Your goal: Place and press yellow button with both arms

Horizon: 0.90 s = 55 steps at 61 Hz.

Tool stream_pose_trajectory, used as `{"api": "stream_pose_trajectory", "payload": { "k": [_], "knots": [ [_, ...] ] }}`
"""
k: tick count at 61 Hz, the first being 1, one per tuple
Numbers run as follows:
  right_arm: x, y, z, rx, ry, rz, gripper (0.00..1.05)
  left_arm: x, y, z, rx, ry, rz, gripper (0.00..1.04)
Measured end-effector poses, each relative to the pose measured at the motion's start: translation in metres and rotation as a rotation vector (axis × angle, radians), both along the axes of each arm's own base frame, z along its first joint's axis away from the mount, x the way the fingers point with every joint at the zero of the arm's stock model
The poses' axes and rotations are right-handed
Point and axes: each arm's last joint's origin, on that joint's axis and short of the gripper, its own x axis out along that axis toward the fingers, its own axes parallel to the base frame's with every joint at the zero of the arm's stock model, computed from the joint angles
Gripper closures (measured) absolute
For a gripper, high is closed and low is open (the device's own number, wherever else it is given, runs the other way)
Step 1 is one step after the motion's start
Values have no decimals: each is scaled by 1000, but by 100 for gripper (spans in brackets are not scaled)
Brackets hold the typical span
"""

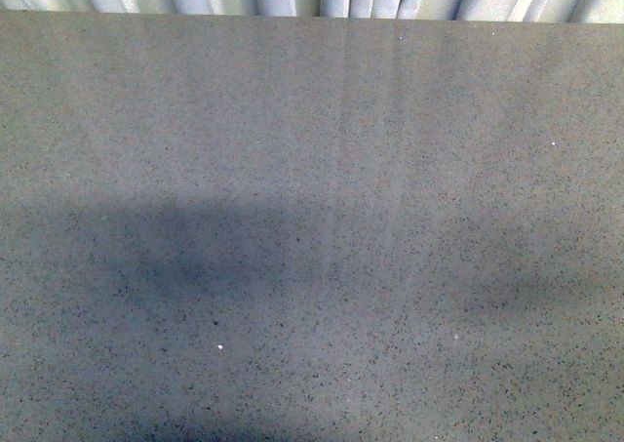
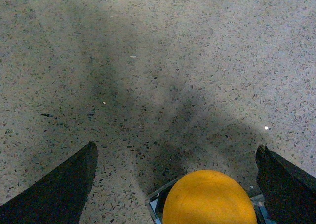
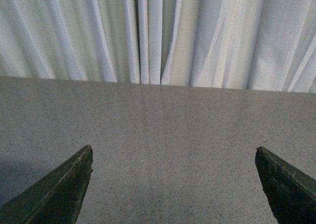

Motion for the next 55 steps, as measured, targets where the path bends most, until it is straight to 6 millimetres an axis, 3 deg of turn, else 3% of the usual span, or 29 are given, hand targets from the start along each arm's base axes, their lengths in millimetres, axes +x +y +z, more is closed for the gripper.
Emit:
{"api": "stream_pose_trajectory", "payload": {
  "k": [22,36,41,55],
  "knots": [
    [0,0,0,0,0,0,9,3,-4,-2,31,2,-28,12],
    [0,0,0,0,0,0,9,3,-5,-4,32,11,-36,48],
    [0,0,0,0,0,0,9,2,-6,-5,35,11,-40,67],
    [0,0,0,0,0,0,9,3,-7,-3,35,12,-47,71]
  ]
}}
